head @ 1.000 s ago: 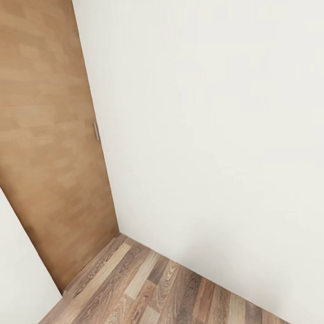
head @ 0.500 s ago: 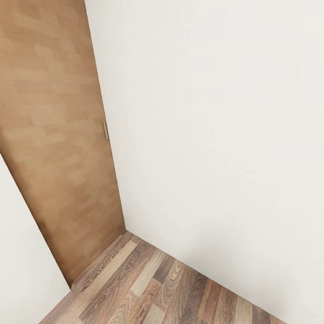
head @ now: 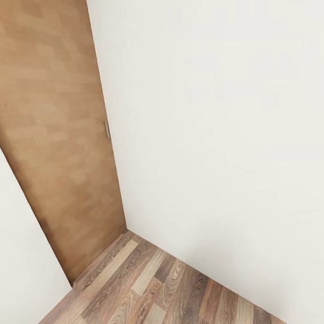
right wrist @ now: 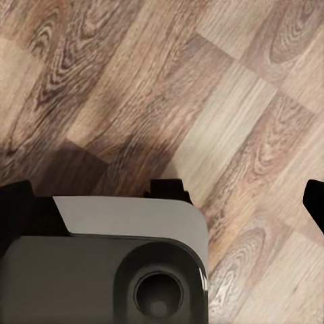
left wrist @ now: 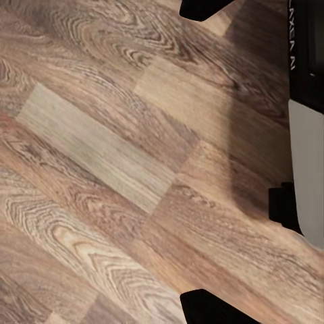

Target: In the bedroom, move the book from the bed onto either nightstand, and place the two sandals side by side next to the bed.

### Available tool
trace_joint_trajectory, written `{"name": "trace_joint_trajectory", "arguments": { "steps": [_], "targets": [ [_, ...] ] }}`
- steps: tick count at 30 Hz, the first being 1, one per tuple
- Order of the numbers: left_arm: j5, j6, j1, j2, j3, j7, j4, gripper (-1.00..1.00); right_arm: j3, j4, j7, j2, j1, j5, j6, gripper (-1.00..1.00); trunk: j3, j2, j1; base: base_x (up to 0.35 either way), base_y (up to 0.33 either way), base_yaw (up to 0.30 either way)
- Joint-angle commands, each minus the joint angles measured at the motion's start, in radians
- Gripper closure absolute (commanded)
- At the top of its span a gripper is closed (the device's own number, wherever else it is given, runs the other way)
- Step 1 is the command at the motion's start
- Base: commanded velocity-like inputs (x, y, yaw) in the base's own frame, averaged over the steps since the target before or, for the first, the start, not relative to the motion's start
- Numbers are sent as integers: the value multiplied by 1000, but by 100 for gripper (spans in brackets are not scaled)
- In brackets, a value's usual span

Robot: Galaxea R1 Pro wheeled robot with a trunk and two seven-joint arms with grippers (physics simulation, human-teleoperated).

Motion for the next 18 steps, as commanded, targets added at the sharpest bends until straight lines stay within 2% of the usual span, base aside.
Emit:
{"name": "trace_joint_trajectory", "arguments": {
  "steps": [1, 18],
  "targets": [
    [0, -2, 0, 0, 0, 0, 0, -100, -1, -1, -1, 0, 0, 0, -2, -100, -2, 0, 0, 0, 0, 195],
    [-2, -3, 0, 0, 0, 0, -1, -100, -1, 0, -1, 0, 0, -1, -2, -100, -11, 0, 0, 0, 0, 259]
  ]
}}
